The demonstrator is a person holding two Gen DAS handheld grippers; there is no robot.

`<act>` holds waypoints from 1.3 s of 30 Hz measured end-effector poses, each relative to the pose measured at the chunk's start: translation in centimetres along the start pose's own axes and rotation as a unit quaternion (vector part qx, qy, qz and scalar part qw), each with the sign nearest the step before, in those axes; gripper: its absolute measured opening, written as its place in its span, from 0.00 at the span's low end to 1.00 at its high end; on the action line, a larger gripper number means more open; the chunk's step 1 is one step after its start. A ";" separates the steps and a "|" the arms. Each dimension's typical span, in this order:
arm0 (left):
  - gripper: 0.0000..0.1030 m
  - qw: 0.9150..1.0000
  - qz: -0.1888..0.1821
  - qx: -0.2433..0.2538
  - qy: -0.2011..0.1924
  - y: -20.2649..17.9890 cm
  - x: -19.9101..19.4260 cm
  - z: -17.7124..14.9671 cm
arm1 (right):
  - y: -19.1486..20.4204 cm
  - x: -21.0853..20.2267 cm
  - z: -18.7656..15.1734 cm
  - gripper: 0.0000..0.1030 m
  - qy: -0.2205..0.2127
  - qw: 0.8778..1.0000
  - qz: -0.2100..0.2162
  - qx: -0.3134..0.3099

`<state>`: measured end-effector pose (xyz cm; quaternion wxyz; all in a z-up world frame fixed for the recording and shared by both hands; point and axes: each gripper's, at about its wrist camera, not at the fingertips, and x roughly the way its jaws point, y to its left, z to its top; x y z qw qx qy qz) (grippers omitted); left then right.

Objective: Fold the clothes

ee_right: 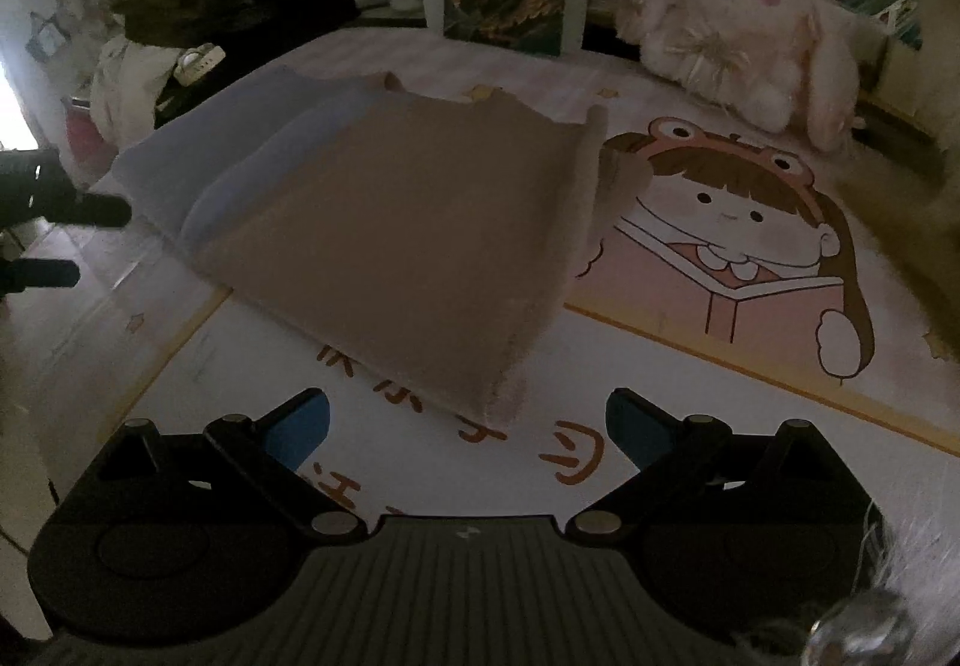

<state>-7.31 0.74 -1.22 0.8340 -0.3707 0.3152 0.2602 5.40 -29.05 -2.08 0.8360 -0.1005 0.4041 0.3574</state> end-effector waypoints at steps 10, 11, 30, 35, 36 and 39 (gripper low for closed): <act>0.53 0.983 -0.005 -0.180 -0.026 4.0 2.4 3.4 | -1.8 -1.1 0.9 0.93 -0.033 0.998 0.025 0.039; 0.53 0.982 -0.002 -0.188 -0.026 4.2 2.6 3.7 | -1.9 -1.1 1.1 0.90 -0.036 0.998 0.025 0.043; 0.08 0.984 -0.073 -0.154 -0.050 3.4 5.3 6.2 | -2.8 2.4 2.3 0.39 -0.017 0.994 -0.009 0.105; 0.14 0.988 -0.137 -0.032 -0.070 0.4 2.7 5.5 | -2.5 2.6 2.2 0.38 -0.016 0.995 -0.012 0.100; 0.14 0.990 -0.120 -0.038 -0.062 0.8 3.2 5.6 | -2.5 2.6 2.2 0.38 -0.015 0.995 -0.012 0.102; 0.16 0.991 -0.086 -0.098 -0.034 2.8 5.3 5.9 | -2.3 2.6 2.4 0.38 -0.013 0.995 -0.015 0.098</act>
